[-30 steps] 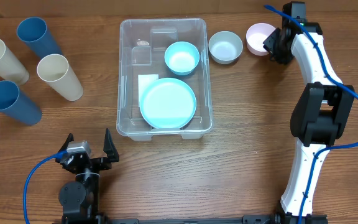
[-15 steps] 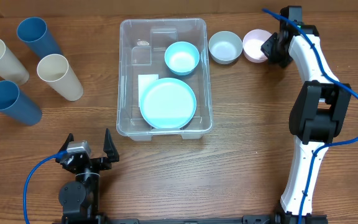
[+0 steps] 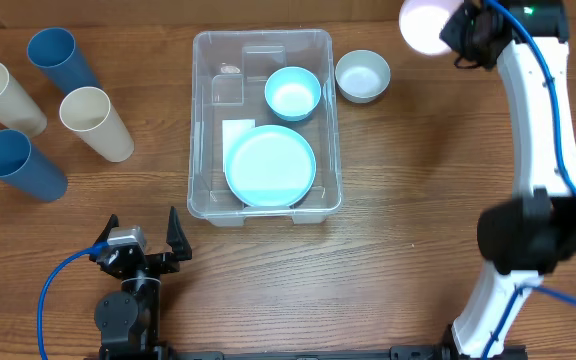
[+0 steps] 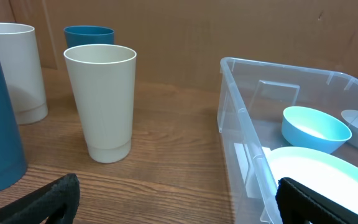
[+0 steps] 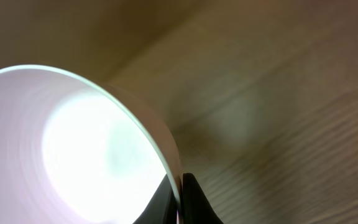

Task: Pack container

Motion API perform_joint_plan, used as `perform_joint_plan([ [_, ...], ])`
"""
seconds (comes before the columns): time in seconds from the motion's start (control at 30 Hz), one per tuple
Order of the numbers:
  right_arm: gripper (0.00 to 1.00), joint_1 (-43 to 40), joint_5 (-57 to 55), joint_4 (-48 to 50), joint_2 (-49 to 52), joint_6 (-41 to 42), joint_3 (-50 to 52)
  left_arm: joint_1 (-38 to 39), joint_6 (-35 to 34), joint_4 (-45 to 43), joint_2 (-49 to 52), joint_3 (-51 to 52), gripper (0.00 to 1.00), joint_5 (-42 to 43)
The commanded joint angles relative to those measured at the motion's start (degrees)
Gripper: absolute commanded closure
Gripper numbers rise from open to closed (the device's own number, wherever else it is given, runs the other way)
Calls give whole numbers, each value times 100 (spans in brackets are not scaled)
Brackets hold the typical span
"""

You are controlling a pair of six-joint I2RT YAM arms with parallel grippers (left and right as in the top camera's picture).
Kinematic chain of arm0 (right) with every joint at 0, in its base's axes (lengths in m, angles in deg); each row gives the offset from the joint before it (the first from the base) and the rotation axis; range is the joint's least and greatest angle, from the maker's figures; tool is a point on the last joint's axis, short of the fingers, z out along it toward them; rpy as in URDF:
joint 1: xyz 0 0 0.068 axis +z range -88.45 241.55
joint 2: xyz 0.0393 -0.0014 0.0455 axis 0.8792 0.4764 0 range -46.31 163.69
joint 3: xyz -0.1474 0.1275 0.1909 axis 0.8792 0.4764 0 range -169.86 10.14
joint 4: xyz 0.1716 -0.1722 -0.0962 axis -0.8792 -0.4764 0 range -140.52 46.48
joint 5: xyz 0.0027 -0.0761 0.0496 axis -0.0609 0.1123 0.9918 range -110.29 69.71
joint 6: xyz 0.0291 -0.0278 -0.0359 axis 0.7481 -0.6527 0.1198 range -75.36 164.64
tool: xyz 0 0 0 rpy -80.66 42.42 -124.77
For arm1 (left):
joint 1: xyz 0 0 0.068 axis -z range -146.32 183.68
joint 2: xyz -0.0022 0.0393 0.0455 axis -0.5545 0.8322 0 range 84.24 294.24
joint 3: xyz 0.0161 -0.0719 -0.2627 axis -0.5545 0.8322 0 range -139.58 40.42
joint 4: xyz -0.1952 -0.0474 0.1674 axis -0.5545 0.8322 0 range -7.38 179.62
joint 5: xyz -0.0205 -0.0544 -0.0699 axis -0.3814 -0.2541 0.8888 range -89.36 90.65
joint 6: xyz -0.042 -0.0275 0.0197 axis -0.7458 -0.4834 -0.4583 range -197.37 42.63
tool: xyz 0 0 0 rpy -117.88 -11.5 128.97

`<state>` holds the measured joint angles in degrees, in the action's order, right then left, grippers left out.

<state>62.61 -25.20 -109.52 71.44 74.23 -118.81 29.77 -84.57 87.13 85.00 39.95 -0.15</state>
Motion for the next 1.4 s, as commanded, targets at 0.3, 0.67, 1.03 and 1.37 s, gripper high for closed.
perform_joint_plan([
  [0.3,96,2651,-990,420,391,-455,-149,-22,101,-4,-44,20,0,83],
  [0.67,96,2780,-1681,879,1779,-713,-66,-22,101,-4,-46,20,0,83],
  [1.03,34,2909,-1755,706,1792,-1506,-560,-22,98,-7,-46,20,0,83],
  [1.37,32,2461,-1967,-592,1381,-925,-3338,-22,101,-7,-44,20,0,83],
])
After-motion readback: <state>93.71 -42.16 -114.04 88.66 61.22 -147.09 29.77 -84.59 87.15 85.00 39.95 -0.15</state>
